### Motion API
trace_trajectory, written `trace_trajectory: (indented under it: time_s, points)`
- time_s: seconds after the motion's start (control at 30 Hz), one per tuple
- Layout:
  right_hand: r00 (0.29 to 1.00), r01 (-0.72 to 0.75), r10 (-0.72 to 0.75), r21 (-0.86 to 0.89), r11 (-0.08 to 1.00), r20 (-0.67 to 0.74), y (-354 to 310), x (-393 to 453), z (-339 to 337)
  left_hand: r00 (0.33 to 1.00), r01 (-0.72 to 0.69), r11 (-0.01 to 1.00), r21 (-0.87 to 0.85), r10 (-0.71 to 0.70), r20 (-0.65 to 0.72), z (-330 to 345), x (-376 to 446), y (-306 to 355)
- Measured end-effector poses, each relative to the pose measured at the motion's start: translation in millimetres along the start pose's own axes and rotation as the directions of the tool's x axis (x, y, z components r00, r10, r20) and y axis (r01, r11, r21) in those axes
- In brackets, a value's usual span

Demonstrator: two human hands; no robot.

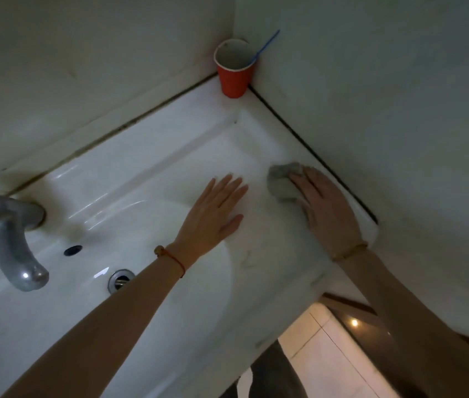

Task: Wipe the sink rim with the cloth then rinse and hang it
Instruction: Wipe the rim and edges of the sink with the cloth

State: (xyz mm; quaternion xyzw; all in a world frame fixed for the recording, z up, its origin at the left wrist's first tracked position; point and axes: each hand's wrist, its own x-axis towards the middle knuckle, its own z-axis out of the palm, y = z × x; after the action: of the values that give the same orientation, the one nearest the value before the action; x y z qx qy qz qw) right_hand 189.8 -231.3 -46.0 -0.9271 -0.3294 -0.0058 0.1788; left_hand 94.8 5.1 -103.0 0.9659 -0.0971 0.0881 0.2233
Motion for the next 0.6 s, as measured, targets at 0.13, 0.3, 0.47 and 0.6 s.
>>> trace_trajectory:
  time_s: [0.13, 0.3, 0.47, 0.6]
  points:
    - [0.996, 0.086, -0.086, -0.154, 0.984, 0.007, 2, 10, -3, 0.996, 0.05, 0.998, -0.043, -0.047, 0.078, 11, 1, 9]
    - [0.999, 0.04, -0.035, -0.232, 0.972, 0.025, 26, -62, -15, 0.995, 0.066, 0.994, -0.084, -0.059, 0.077, 12, 1, 2]
    - [1.0, 0.002, -0.007, -0.324, 0.946, -0.015, 21, -51, -20, 0.996, 0.082, 0.992, -0.099, -0.077, 0.055, 15, 2, 5]
    - [0.993, 0.07, -0.038, -0.311, 0.948, 0.11, 2, -24, -2, 0.996, 0.072, 0.993, -0.098, -0.067, 0.054, 14, 2, 3]
